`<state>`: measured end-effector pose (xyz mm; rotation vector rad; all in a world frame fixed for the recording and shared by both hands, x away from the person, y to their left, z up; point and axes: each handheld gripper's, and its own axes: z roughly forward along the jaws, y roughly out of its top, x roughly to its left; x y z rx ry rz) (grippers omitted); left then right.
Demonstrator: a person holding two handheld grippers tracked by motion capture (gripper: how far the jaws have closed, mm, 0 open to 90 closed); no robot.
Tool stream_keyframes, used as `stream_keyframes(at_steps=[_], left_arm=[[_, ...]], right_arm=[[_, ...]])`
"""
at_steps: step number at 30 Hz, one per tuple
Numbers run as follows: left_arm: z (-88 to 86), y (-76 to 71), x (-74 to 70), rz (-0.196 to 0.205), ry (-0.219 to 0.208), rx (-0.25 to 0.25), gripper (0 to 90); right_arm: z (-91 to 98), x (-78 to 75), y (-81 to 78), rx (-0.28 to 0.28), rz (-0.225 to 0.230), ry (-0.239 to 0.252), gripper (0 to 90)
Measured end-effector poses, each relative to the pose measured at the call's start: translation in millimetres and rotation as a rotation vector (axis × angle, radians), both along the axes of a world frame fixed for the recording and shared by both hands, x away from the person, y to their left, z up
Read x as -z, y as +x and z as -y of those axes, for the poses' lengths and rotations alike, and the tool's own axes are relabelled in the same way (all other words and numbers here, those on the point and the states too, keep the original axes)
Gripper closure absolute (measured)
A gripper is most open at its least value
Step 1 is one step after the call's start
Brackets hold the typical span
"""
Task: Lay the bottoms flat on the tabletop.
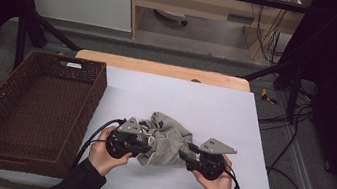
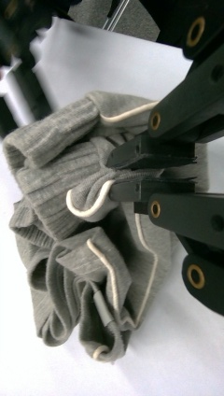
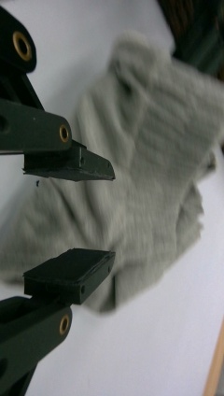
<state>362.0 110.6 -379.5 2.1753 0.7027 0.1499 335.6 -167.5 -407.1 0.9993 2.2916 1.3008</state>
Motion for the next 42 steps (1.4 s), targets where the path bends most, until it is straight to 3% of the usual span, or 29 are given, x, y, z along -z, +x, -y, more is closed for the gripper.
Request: stream_keyframes(at_steps=[4,8,11,12,13,15,20,25,31,35,38,42], left_arm=[[4.1,4.1,-1.9,0.005,0.003,-0.012,83.8],[4.4,6.0,-1.9,0.004,-0.004,-0.024,83.8],[3.5,6.1,-1.5,0.005,0.002,-0.029,83.8],[2.7,5.9,-1.4,0.006,0.004,-0.032,83.8],[1.3,5.8,-1.5,0.007,0.002,-0.034,83.8],[-2.6,6.1,-1.8,0.005,-0.010,-0.042,83.8],[-15.3,7.4,-8.1,0.012,-0.040,-0.076,83.8],[-23.8,8.0,-17.6,0.042,-0.035,-0.108,83.9],[-44.1,3.4,-38.2,0.072,-0.077,-0.154,84.0],[-52.8,1.6,-49.1,0.075,-0.077,-0.175,83.9],[-50.9,6.6,-43.5,0.058,-0.067,-0.183,83.8],[-36.9,16.8,-20.2,0.016,-0.043,-0.175,83.5]], right_arm=[[-15.4,5.1,-9.8,-0.069,-0.014,-0.009,48.2],[-36.7,8.1,-14.0,-0.130,-0.023,-0.010,50.4],[-49.0,13.1,-12.6,-0.113,-0.015,-0.055,68.2],[-49.0,14.0,-10.6,-0.112,-0.022,-0.050,81.7],[-49.0,14.0,-10.6,-0.112,-0.022,-0.050,81.7],[-43.8,10.7,-11.8,-0.122,-0.017,-0.042,87.4],[-16.4,-3.7,-15.3,-0.095,0.004,-0.005,88.3],[9.0,-18.4,-16.3,-0.043,0.031,0.005,88.6],[41.8,-40.9,-16.3,0.041,0.082,0.047,88.8],[61.4,-50.9,-10.5,0.105,0.098,0.058,88.8],[69.9,-46.0,2.1,0.160,0.080,0.040,88.6],[68.5,-16.4,25.9,0.210,0.004,-0.013,88.2]])
